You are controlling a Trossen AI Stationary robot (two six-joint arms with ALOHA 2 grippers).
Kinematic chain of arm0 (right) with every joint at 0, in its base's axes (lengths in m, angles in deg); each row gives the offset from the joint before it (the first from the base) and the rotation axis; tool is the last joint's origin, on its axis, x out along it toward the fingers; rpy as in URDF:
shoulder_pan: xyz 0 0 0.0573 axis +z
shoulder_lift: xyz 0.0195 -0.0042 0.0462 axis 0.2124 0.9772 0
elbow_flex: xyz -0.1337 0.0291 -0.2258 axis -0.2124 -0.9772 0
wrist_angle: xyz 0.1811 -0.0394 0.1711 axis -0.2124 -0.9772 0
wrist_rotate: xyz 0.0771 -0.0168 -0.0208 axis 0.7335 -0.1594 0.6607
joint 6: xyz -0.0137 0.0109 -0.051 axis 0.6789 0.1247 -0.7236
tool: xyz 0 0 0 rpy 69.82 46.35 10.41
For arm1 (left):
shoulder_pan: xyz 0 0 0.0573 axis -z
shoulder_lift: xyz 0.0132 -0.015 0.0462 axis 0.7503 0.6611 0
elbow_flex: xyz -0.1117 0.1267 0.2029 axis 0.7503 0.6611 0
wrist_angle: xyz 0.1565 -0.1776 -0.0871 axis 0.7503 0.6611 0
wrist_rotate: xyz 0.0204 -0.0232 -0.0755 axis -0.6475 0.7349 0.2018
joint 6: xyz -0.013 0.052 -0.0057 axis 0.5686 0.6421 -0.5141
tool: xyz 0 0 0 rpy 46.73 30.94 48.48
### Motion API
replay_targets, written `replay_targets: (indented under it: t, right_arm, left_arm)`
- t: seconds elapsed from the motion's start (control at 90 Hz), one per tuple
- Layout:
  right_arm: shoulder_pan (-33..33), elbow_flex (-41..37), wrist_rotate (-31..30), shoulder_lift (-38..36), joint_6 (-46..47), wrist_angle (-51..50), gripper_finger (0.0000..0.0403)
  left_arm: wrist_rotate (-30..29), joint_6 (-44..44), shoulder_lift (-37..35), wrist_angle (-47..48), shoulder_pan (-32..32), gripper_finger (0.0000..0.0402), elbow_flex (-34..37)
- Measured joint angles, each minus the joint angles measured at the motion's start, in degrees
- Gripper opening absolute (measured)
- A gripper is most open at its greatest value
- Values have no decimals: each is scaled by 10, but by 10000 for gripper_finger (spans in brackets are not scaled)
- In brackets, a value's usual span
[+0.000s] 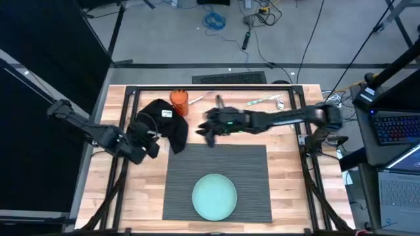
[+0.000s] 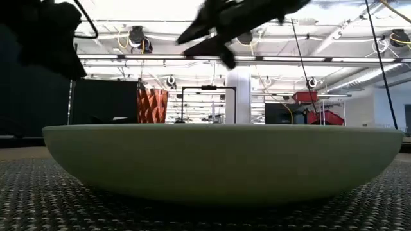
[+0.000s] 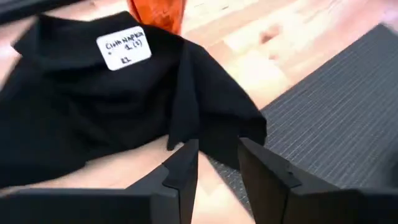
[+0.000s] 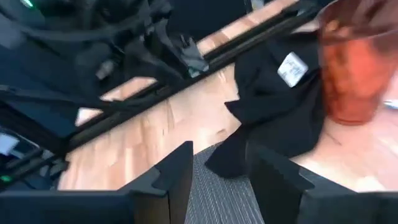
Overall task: Set table place
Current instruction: Fold the black napkin
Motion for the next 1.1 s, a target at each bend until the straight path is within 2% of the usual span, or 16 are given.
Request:
replay_targets:
  t: [0.167, 0.233, 0.344, 0.533, 1.1]
  right_arm:
    - [-22, 125, 73, 131, -29, -63, 134]
    - [-31, 158, 109, 171, -39, -78, 134]
    - [-42, 200, 129, 217, -63, -98, 134]
    - [-52, 233, 132, 250, -96, -96, 134]
    - [-71, 235, 127, 300, -115, -75, 134]
  left_arm:
    - [-7, -13, -1, 4, -12, 99, 17]
    - [-7, -16, 3, -3, -17, 99, 23]
    - [-7, -17, 9, -5, -25, 99, 23]
    - [-7, -28, 8, -6, -31, 99, 23]
    - [-7, -29, 8, -7, -30, 99, 23]
